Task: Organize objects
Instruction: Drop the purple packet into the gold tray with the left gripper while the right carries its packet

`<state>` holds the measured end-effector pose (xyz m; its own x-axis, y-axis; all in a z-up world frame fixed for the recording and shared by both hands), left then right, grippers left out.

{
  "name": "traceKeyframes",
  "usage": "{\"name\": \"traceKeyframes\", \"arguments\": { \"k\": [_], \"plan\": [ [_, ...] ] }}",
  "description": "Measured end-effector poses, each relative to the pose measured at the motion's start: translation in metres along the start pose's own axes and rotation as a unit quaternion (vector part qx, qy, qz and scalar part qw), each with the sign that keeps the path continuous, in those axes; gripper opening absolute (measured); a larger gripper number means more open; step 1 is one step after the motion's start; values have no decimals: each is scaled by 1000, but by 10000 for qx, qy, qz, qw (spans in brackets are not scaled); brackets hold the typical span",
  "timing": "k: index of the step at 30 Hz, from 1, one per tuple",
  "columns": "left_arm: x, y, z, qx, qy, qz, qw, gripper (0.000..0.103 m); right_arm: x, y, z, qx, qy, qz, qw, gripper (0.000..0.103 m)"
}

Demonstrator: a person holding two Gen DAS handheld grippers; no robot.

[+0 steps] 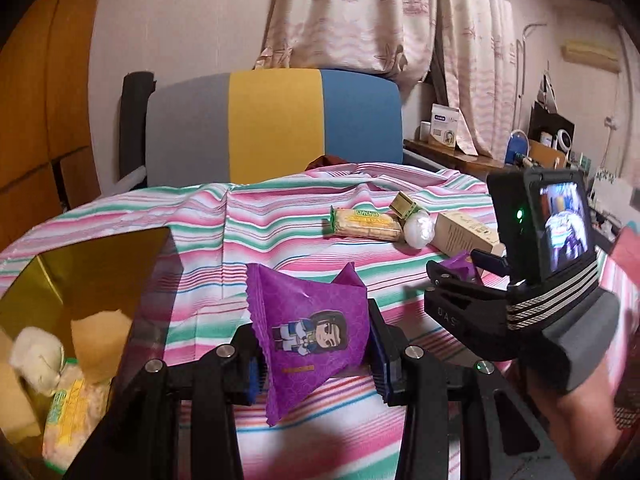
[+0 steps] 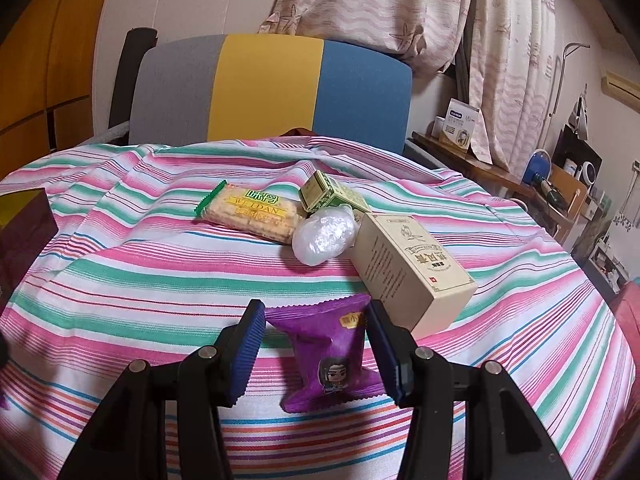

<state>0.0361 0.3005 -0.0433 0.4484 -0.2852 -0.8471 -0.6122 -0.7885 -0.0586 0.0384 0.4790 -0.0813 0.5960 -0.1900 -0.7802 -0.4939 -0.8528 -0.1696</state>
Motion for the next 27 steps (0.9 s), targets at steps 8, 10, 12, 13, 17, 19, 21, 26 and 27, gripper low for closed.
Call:
{"name": "traceKeyframes", "arguments": {
  "k": [8,10,12,13,17,19,21,26,27],
  "plan": [
    [-11,33,-36,255,-205,-516,9981,42,0,2,0,37,21,-54,10000,52],
    [-14,47,-46,244,-278,-657,9972,42,0,4,1,59,26,-97,9999,52],
    [-16,59,-50,201,-297,-757,9965,42,0,6,1,80,32,-140,9999,52],
    [-16,66,-53,184,-309,-812,9961,42,0,7,1,91,39,-160,9998,52],
    [-19,96,-64,30,-375,-1069,9936,42,1,9,1,134,50,-224,9996,52],
    [-20,110,-69,-62,-415,-1147,9925,42,1,10,1,151,45,-254,9996,52],
    [-21,123,-71,-175,-404,-1199,9918,42,0,11,1,168,36,-289,9994,52],
    [-22,169,-73,-530,-335,-1505,9866,42,1,16,-9,163,-190,-426,9988,52],
    [-22,179,-72,-592,-295,-1569,9854,42,1,17,-11,164,-252,-457,9985,52]
  ]
}}
Point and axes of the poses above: each gripper's, at about its wrist camera, not at the fingertips, and z roughly the way its jaws point, y to its left, x to its underside, the point moved 1 cm from there along z, roughly the way its jaws point, and after that the axes turned 1 degree about y, right-handed, at the moved point
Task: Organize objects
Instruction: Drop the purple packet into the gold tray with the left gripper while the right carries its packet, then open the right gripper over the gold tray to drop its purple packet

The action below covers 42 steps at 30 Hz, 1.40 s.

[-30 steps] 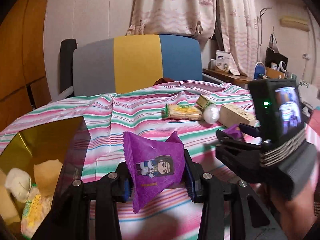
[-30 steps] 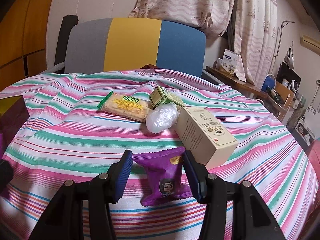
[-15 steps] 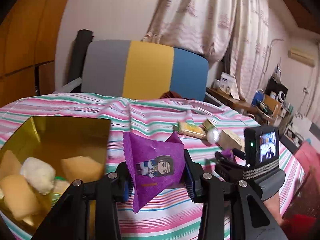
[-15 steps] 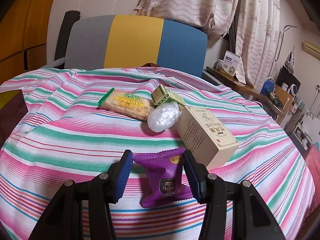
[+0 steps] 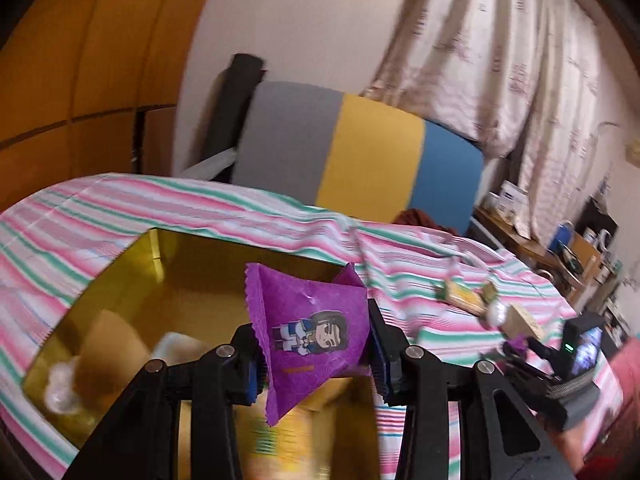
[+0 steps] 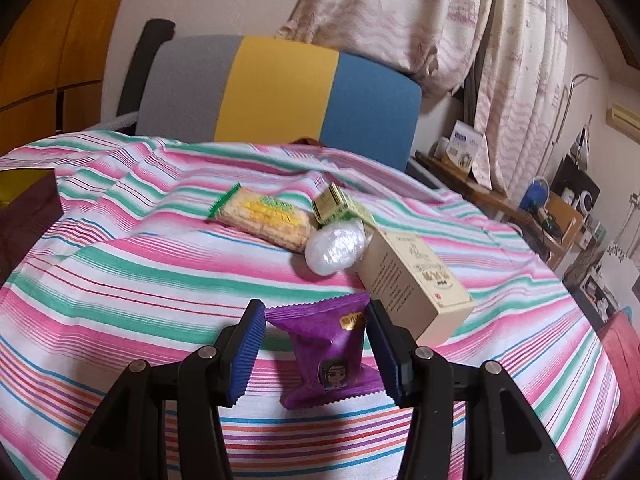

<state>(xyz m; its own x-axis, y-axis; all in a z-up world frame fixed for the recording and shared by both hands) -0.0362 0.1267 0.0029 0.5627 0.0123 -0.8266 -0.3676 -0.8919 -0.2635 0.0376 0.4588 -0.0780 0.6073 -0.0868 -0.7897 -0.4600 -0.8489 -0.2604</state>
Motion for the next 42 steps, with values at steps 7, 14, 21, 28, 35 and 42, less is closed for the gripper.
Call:
{"name": "traceKeyframes", "arguments": {
  "k": [7,14,21,28,35,42],
  "plan": [
    [-13,52,23,-524,474,-355,9969,42,-2,10,-6,-58,-104,-263,9996,52],
    [-17,88,48,-805,1081,-802,9876,43,-1,23,-11,-187,-155,-548,9982,52],
    [-11,97,35,-827,938,-1022,9869,60,-1,36,-17,-289,-193,-861,9957,52],
    [7,88,11,-1045,685,-1191,9850,74,0,48,-21,-377,-178,-1170,9923,52],
    [15,63,-6,-1113,486,-670,9903,91,-11,58,-37,-870,-148,-827,9927,52],
    [28,53,-23,-1176,377,-439,9914,103,-44,99,-71,-1673,-430,-533,9835,52]
  ]
}}
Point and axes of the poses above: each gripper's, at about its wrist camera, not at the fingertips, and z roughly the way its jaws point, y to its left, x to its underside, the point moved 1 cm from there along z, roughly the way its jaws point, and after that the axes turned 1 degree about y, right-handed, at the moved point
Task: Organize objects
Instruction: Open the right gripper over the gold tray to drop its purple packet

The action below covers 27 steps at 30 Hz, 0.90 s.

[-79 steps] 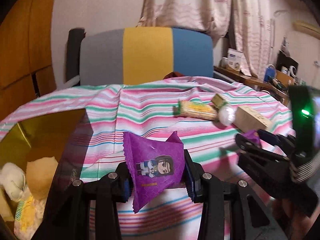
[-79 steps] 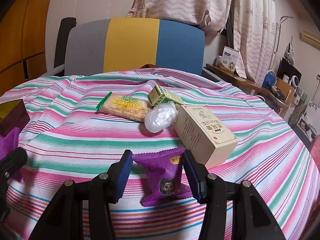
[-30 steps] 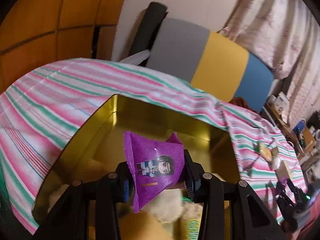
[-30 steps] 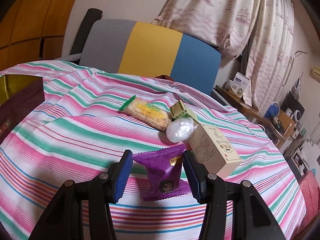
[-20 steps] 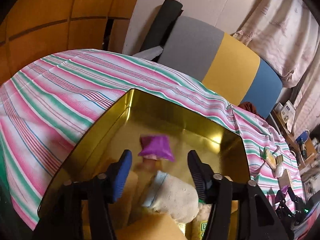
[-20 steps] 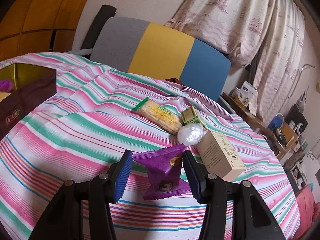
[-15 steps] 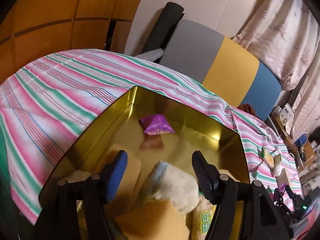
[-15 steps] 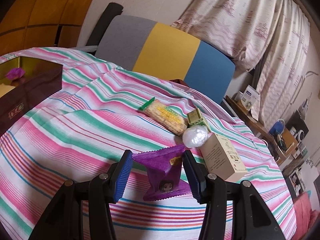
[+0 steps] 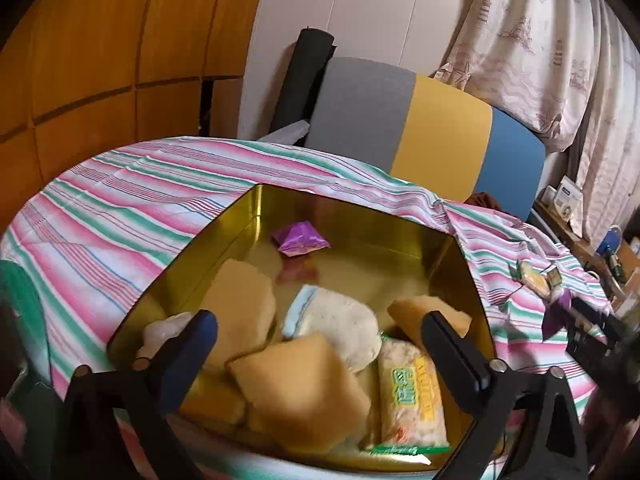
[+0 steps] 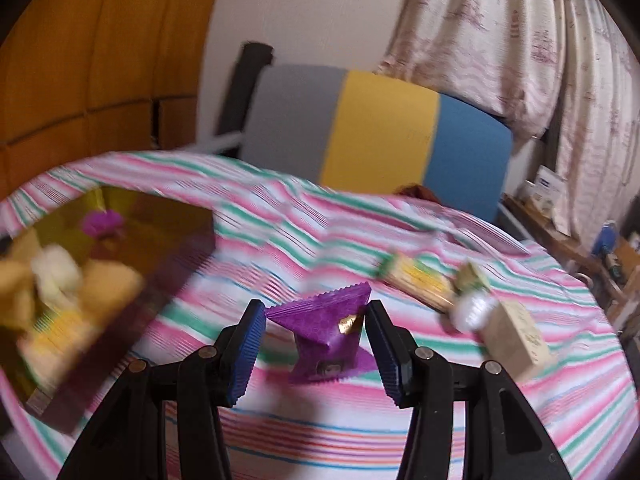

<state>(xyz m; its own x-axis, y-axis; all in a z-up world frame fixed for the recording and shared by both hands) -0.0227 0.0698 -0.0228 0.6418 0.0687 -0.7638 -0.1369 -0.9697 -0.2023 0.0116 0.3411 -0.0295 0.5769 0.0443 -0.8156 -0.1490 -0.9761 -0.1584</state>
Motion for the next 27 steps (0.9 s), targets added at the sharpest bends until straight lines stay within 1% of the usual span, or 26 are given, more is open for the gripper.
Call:
{"name": "traceKeyframes", "arguments": {
  "k": [3,7,10,12,14,17,20,24,25,27],
  "plan": [
    [4,6,-4,-37,13,-81,10000,103,-26,29,-4,-540,-100,68,9985,52],
    [7,23,-8,-68,59,-422,9991,103,-55,66,-1,-1179,-52,130,9929,52],
    [7,35,-11,-69,103,-704,9974,103,-71,100,6,-1503,55,-6,9886,52],
    [6,43,-14,-83,88,-885,9960,103,-79,122,10,-1615,103,-168,9867,52],
    [5,48,-17,-92,44,-956,9954,103,-85,142,14,-1684,158,-320,9851,52],
    [3,55,-22,-238,-65,-992,9948,103,-92,160,23,-1831,258,-339,9822,52],
    [4,62,-26,-338,-120,-1163,9926,103,-97,168,38,-2026,509,-115,9779,52],
    [5,68,-26,-314,-61,-1332,9906,103,-98,172,59,-2200,866,280,9712,52],
    [4,68,-27,-325,-76,-1330,9906,103,-97,171,62,-2229,893,371,9700,52],
    [4,68,-29,-335,-113,-1296,9909,103,-95,165,60,-2185,813,538,9710,53]
  ]
}}
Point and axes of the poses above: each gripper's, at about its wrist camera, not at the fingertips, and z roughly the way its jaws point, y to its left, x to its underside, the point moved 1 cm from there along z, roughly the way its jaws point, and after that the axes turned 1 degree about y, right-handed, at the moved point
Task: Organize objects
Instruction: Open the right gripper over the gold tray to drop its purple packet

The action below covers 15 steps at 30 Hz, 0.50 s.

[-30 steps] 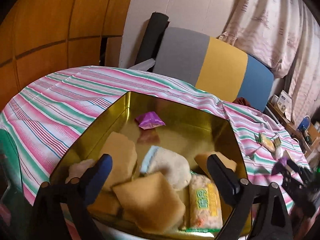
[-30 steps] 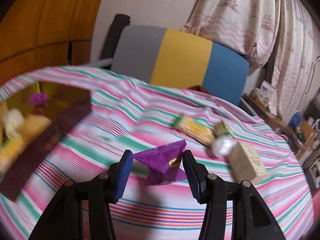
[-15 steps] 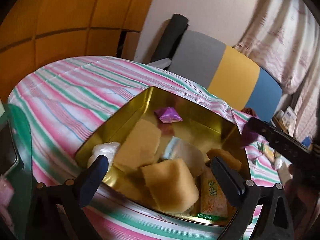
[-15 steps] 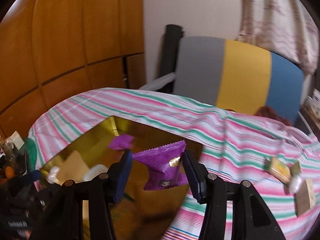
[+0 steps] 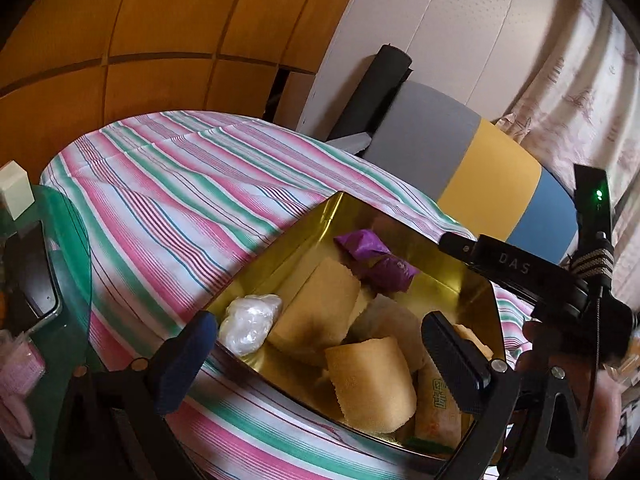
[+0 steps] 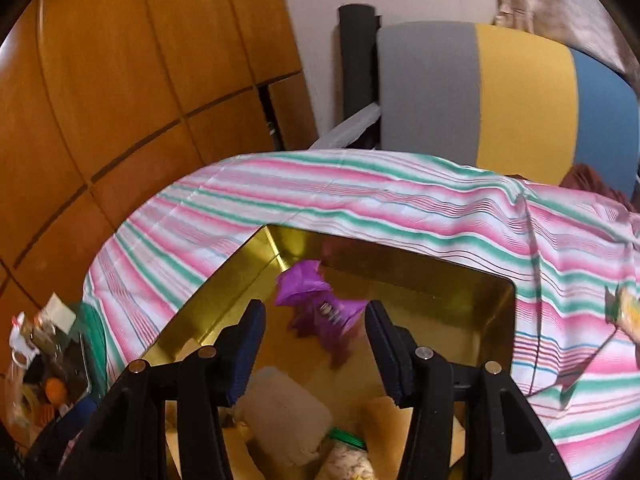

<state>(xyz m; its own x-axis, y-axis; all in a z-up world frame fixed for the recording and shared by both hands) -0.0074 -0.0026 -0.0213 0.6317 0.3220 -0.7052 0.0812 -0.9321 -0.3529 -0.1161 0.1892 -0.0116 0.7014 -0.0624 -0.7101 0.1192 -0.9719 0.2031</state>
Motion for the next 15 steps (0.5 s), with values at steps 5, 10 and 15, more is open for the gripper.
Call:
{"name": "traceKeyframes", "arguments": {
  "k": [5,10,15],
  "plan": [
    [1,0,1,-29,36,-35,10000,103,7,-20,-22,295,-275,158,9991,53],
    [8,-4,5,-6,201,-55,9998,103,13,-29,-37,340,-328,184,9987,54],
    [13,-15,3,14,216,129,9997,103,24,-16,-34,219,-125,60,9997,54]
  ]
}}
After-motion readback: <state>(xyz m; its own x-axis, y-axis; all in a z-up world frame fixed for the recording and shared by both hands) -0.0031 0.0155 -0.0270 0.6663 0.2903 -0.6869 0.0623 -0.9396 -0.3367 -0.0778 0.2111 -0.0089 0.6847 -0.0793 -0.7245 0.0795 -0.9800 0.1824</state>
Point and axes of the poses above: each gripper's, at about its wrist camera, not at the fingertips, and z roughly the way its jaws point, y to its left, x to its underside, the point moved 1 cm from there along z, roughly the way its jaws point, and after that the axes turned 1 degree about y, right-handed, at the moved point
